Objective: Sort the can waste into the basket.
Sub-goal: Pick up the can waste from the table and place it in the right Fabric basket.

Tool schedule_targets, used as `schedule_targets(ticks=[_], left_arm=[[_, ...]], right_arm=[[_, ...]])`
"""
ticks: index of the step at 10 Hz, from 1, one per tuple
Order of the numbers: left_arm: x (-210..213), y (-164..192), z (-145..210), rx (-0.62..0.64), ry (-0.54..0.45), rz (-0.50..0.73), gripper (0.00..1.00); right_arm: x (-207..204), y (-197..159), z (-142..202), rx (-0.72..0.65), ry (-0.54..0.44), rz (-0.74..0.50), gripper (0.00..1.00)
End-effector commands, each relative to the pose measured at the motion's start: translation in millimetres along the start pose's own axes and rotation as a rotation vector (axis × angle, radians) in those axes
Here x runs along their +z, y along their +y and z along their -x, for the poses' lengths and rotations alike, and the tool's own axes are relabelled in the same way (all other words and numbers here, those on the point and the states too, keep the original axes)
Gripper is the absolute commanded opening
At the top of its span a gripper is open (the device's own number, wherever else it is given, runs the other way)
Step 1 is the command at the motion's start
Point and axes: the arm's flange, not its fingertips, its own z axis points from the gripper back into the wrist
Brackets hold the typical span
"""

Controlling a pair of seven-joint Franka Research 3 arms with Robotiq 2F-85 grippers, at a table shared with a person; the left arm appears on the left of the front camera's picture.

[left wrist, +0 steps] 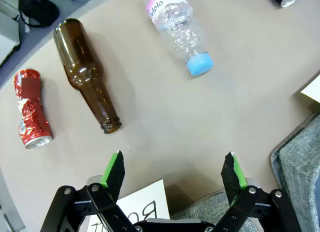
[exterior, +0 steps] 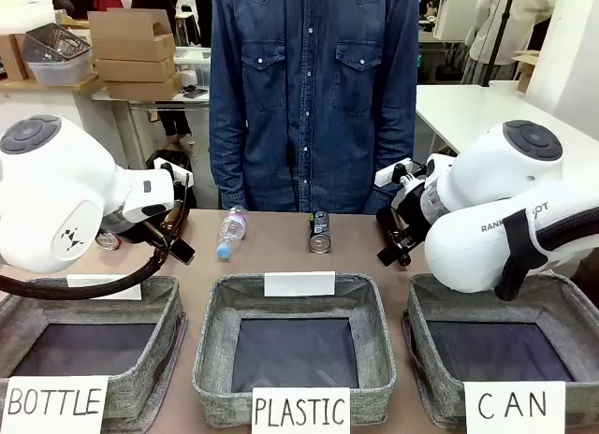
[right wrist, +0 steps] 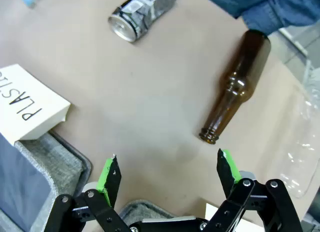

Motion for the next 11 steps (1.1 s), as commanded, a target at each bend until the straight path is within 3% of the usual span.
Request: schedule_targets(ticks=[1,11], left_arm=[[0.1,0.0,0.0,0.000,0.000,0.000,1.00],[0.1,0.0,0.0,0.000,0.000,0.000,1.00]], right_arm=[[0.0,0.0,-0.1,0.000,0.000,0.000,1.00],[0.0,0.0,-0.1,0.000,0.000,0.000,1.00]])
